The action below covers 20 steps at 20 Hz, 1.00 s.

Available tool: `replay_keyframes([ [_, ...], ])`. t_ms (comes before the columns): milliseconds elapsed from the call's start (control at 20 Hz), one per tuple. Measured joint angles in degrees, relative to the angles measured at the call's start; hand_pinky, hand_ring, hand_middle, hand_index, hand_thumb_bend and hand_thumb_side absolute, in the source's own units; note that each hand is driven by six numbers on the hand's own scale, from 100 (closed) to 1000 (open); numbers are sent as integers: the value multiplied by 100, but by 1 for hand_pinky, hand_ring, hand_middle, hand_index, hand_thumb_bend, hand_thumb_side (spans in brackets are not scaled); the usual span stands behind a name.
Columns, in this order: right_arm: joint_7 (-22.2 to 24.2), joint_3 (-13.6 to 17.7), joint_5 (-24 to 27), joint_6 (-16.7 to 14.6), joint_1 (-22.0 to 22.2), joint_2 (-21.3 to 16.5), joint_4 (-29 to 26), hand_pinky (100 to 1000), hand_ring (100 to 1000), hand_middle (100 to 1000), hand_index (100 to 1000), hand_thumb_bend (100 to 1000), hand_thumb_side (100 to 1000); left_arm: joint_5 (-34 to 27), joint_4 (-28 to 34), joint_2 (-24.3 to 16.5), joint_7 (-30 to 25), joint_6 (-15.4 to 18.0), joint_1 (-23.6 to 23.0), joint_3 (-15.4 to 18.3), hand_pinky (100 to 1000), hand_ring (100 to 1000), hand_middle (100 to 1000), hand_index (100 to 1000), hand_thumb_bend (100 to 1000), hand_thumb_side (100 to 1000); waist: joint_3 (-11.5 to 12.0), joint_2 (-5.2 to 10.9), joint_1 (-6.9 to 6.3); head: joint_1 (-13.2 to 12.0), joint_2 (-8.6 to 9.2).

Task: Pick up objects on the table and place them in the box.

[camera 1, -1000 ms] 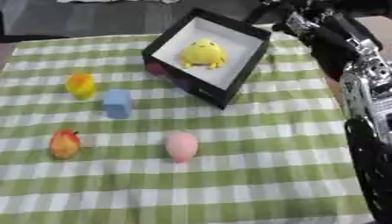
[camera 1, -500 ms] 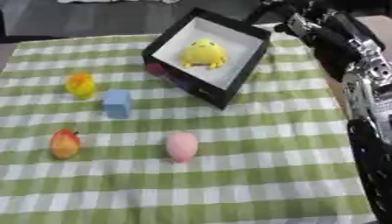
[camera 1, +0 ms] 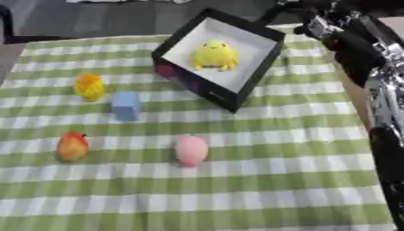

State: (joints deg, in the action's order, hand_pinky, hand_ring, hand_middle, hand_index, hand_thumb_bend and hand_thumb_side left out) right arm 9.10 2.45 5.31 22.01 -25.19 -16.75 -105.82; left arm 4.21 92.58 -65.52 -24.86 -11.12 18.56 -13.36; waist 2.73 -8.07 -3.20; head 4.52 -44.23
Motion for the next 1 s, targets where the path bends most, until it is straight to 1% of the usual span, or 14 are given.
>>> replay_keyframes([
  [50, 3, -3, 0, 1, 0, 0, 0, 952, 729, 776, 810, 228, 379, 4, -26, 0, -63, -37, 42, -88, 798, 736, 745, 812, 750, 456, -5, 0, -3, -17, 0],
  [100, 8, -5, 0, 3, 0, 0, 0, 952, 729, 776, 810, 228, 380, 9, -50, 2, -127, -69, 89, -176, 796, 730, 738, 804, 776, 465, -15, 0, -5, -33, 0],
  [250, 27, -21, 0, 1, 0, 0, 0, 952, 729, 776, 810, 228, 379, 81, -148, 73, -318, -153, 302, -450, 779, 708, 717, 787, 802, 470, -30, 0, -10, -74, 0],
  [450, 42, -40, 0, 8, 0, 0, 0, 952, 728, 776, 810, 229, 380, 255, -291, 252, -504, -221, 552, -772, 758, 677, 686, 769, 796, 454, -51, 0, -12, -81, 0],
  [600, 61, -42, 0, 9, 0, 0, 0, 952, 728, 775, 810, 230, 380, 312, -356, 355, -516, -248, 710, -908, 755, 668, 679, 788, 781, 449, -50, 0, -12, -82, 0],
  [750, 77, -45, -6, -1, 0, 0, 0, 952, 727, 775, 810, 231, 380, 315, -362, 433, -445, -300, 810, -992, 760, 683, 699, 813, 761, 430, -50, 0, -12, -76, 0],
  [950, 91, -72, -10, -4, 2, 0, 0, 952, 727, 775, 810, 232, 379, 316, -358, 563, -278, -373, 1044, -1123, 775, 708, 725, 820, 751, 407, -48, 0, -12, -72, 0],
  [1000, 96, -72, -10, -3, 2, 0, 0, 952, 727, 775, 810, 232, 379, 319, -357, 599, -261, -385, 1097, -1165, 778, 714, 732, 822, 745, 388, -49, 0, -12, -72, 0],
])
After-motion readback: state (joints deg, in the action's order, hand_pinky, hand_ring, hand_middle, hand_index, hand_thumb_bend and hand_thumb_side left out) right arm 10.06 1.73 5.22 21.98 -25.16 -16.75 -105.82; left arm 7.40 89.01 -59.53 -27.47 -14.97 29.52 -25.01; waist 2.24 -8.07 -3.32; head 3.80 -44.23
